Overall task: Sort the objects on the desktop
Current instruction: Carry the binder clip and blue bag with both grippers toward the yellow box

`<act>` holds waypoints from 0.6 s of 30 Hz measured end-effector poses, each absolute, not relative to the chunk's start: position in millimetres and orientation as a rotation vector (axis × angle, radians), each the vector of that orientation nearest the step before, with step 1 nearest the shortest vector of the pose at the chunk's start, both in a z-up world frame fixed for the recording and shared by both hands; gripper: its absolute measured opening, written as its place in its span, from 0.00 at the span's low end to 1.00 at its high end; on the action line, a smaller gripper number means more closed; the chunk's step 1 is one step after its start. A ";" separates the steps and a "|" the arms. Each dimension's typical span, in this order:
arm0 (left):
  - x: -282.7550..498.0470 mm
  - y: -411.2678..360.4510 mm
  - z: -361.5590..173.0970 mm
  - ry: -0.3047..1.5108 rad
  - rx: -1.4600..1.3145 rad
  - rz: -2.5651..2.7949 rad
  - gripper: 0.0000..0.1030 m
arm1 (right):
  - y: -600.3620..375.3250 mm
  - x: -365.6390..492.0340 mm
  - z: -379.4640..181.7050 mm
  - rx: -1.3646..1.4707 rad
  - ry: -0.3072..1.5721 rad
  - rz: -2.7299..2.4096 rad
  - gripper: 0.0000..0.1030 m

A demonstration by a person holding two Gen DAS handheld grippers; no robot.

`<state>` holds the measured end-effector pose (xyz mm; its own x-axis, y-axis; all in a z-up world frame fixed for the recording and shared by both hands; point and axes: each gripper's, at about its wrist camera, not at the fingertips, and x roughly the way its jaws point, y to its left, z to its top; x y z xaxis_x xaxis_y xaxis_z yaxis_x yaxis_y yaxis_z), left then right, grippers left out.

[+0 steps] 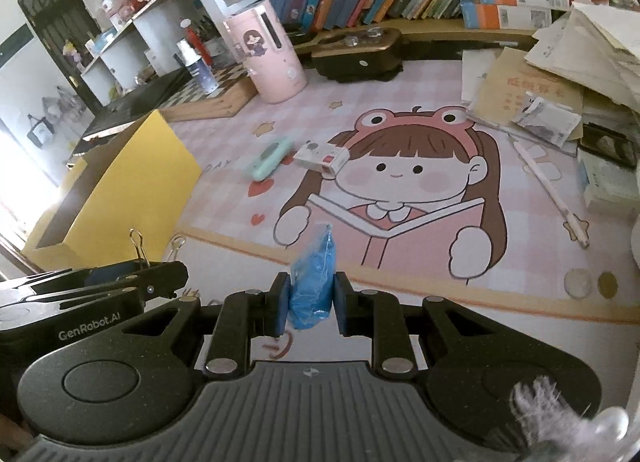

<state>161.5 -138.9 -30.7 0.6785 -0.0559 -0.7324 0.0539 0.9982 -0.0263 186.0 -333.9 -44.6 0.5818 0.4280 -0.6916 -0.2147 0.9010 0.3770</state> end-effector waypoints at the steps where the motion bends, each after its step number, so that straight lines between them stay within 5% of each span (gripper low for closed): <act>1: 157.5 -135.8 -30.0 0.818 -0.008 -0.066 0.37 | -330.6 180.9 -41.9 0.256 0.868 0.378 0.21; 18: 71.2 -49.4 -22.7 0.787 -0.046 -0.108 0.37 | -255.7 78.9 -33.7 0.227 0.904 0.330 0.21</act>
<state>71.2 -49.4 -22.7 0.7007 -0.1142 -0.7043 0.0795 0.9935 -0.0819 78.9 -255.7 -33.7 0.5734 0.3731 -0.7294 -0.1837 0.9262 0.3294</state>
